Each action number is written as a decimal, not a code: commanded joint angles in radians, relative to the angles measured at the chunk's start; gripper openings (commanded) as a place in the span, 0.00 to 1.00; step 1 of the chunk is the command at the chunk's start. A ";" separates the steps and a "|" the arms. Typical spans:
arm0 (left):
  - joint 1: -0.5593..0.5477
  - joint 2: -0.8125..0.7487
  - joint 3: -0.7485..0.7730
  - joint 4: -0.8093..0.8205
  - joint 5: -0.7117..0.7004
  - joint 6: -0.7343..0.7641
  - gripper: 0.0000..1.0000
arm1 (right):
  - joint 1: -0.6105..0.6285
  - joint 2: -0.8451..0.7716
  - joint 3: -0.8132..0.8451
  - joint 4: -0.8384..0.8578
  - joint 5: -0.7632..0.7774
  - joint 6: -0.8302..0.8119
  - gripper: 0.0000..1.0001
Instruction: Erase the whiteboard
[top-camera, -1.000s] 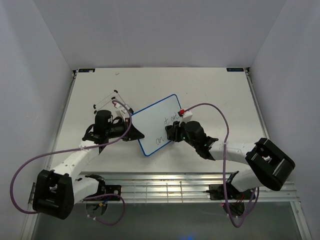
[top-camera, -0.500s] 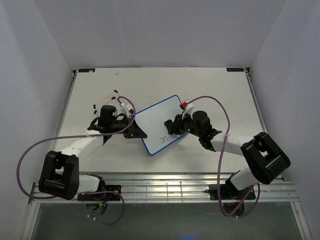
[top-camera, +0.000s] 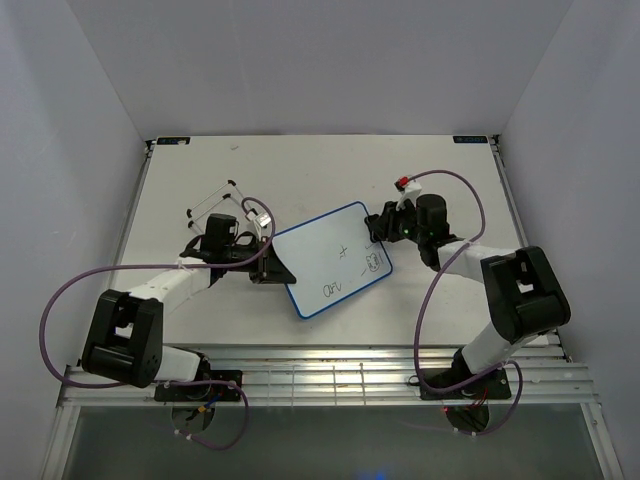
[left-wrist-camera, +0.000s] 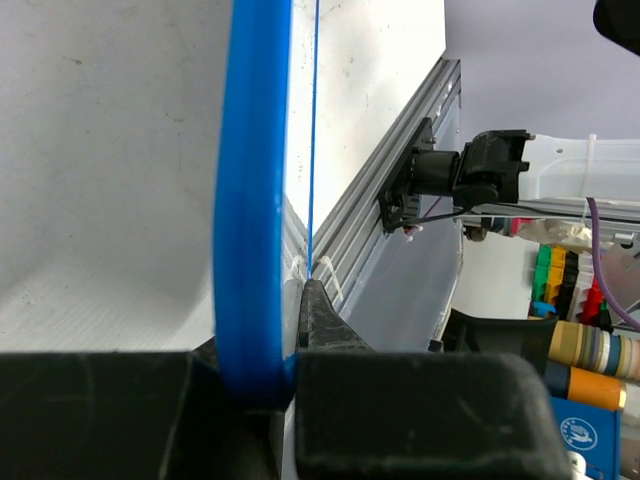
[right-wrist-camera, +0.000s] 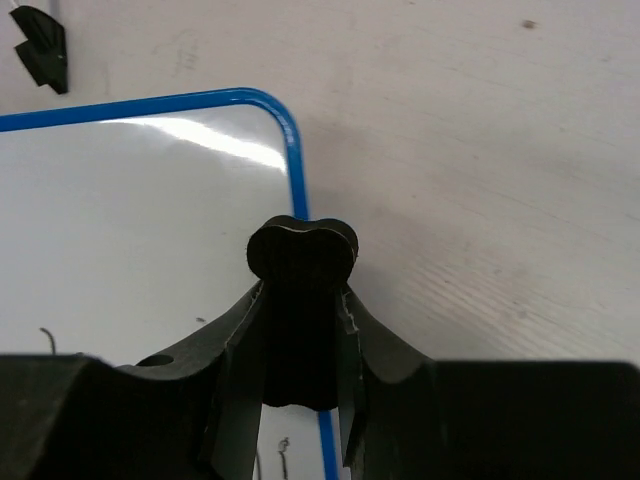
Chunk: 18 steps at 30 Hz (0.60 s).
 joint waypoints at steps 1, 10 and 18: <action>-0.020 -0.018 0.025 -0.042 0.075 0.044 0.00 | -0.042 0.020 0.027 -0.056 0.003 -0.038 0.08; -0.020 -0.007 0.031 -0.017 0.069 0.040 0.00 | 0.243 -0.032 -0.013 0.024 -0.028 0.014 0.08; -0.010 -0.013 0.028 0.006 0.062 0.032 0.00 | 0.443 -0.066 -0.042 0.063 -0.039 0.108 0.08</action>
